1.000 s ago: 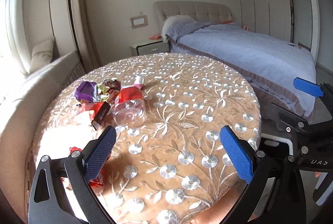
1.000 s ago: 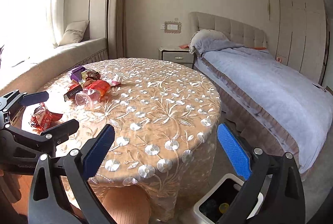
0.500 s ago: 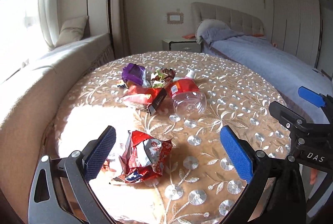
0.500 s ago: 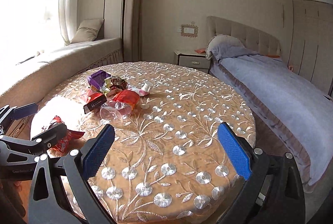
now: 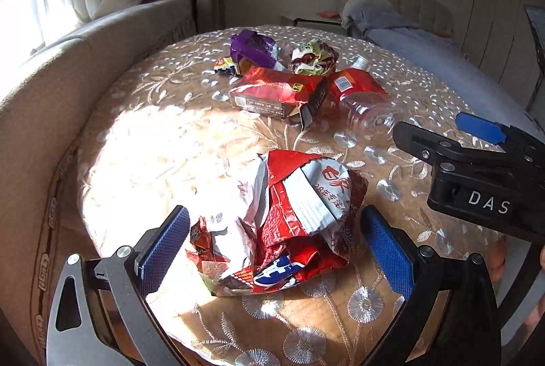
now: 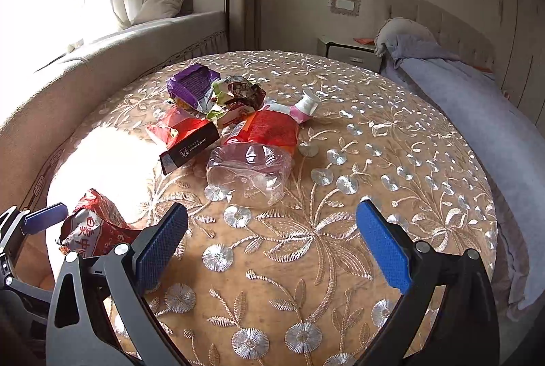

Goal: Collect trash
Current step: 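Grasp red snack wrappers with left tool while right tool grasps clear bottle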

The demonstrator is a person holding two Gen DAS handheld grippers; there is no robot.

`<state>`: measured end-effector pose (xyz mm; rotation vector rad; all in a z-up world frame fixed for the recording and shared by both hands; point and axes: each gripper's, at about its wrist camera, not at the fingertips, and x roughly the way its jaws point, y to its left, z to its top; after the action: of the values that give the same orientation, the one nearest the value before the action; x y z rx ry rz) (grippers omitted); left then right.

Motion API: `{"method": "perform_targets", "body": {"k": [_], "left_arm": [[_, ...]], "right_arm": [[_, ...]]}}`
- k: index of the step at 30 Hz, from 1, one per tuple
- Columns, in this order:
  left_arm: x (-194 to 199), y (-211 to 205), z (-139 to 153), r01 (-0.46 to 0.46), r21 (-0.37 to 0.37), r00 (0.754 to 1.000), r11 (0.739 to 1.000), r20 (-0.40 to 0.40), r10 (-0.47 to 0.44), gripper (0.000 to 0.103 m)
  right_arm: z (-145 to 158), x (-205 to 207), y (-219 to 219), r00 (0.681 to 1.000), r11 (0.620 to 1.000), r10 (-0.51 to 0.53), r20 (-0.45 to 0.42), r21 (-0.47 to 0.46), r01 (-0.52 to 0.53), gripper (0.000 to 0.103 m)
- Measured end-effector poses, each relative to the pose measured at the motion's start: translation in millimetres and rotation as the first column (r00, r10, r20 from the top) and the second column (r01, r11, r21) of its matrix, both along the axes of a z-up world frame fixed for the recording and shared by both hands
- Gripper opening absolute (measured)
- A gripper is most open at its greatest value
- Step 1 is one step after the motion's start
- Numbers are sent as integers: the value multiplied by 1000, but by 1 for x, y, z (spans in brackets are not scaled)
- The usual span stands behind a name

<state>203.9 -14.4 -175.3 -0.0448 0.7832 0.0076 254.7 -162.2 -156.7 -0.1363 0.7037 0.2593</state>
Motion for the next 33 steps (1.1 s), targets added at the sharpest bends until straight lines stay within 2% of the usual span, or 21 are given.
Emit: {"method": "perform_targets", "body": {"k": [6, 7, 8, 9, 12, 13, 16, 24, 33], "left_arm": [[23, 15, -9, 1, -43, 999, 999, -36, -2, 97], [26, 16, -9, 2, -39, 999, 999, -35, -3, 93], [29, 17, -9, 7, -36, 999, 999, -36, -8, 84], [32, 17, -10, 11, -36, 999, 999, -41, -13, 80], [34, 16, -10, 22, -30, 999, 999, -29, -22, 78], [33, 15, -10, 24, -32, 999, 999, -24, -25, 76], [30, 12, -7, 31, -20, 999, 999, -14, -31, 72], [8, 5, 15, 32, -2, 998, 999, 61, -32, 71], [-22, -33, 42, 95, 32, 987, 995, 128, -98, 71]], "right_arm": [[-17, 40, 30, 997, 997, -22, -68, -69, 18, 98], [-18, 45, 29, 997, 998, -24, -79, -60, 19, 98], [-19, 48, 29, 996, 998, -25, -91, -52, 20, 98], [-20, 50, 29, 994, 999, -25, -104, -45, 21, 98], [-24, 56, 23, 988, 1000, -21, -150, -5, 21, 75], [-23, 56, 20, 988, 1000, -22, -152, 10, 24, 75], [-20, 51, 13, 990, 998, -39, -133, 41, 45, 75], [2, 13, -8, 998, 998, -36, -50, 56, 39, 74], [31, -46, -50, 997, 997, -55, 47, 58, 52, 74]]}}
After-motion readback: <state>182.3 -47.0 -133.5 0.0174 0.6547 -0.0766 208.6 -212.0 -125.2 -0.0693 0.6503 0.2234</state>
